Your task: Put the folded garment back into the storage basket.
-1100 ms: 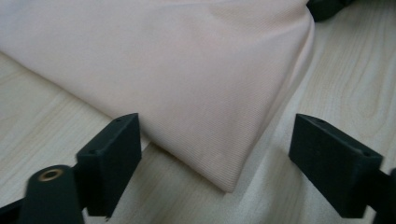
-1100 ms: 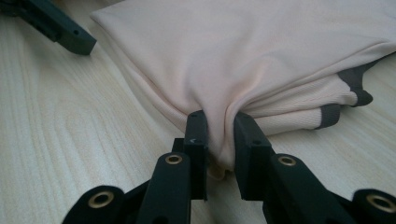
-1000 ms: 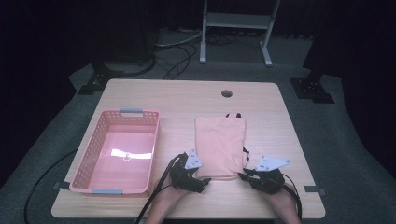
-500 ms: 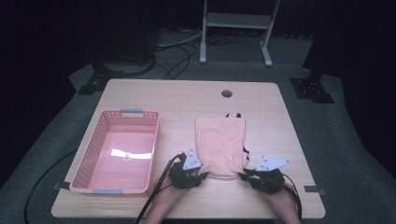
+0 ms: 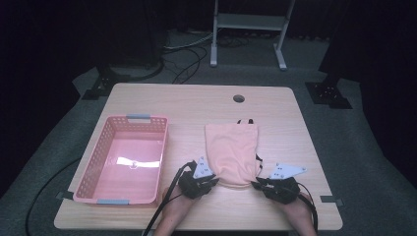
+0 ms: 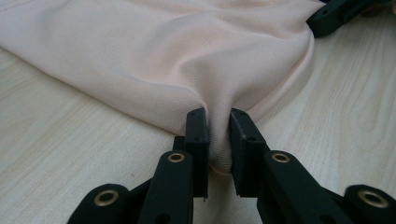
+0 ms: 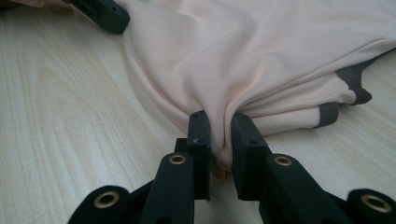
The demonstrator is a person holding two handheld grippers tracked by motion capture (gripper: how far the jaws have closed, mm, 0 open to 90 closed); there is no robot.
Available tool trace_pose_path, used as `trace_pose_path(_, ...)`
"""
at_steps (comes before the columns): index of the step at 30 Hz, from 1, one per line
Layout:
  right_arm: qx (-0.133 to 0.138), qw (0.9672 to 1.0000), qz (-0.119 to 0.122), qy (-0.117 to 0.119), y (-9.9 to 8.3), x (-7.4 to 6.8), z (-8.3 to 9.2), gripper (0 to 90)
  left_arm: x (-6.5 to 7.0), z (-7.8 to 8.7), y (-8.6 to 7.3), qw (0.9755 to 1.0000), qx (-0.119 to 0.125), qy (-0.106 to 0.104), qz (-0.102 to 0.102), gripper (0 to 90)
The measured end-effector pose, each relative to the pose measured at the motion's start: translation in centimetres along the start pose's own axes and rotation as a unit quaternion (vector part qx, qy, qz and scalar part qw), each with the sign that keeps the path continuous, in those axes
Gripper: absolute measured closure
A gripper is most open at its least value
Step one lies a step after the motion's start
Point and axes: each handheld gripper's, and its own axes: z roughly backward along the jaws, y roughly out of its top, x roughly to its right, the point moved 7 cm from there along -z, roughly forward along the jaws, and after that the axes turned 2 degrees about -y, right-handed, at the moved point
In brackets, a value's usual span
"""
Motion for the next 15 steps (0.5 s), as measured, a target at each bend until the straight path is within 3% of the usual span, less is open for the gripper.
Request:
trace_pose_path(5, 0.012, 0.9999, -0.01, 0.001, 0.2, 0.2, 0.1, 79.6, -0.3, 0.2, 0.5, 0.9996, 0.018, -0.011, 0.02, 79.8)
trace_pose_path(15, 0.038, 0.9991, -0.017, -0.002, 1.8, 0.8, 1.1, 79.8, -0.6, 1.7, 3.2, 0.9983, 0.048, 0.007, 0.031, 80.0)
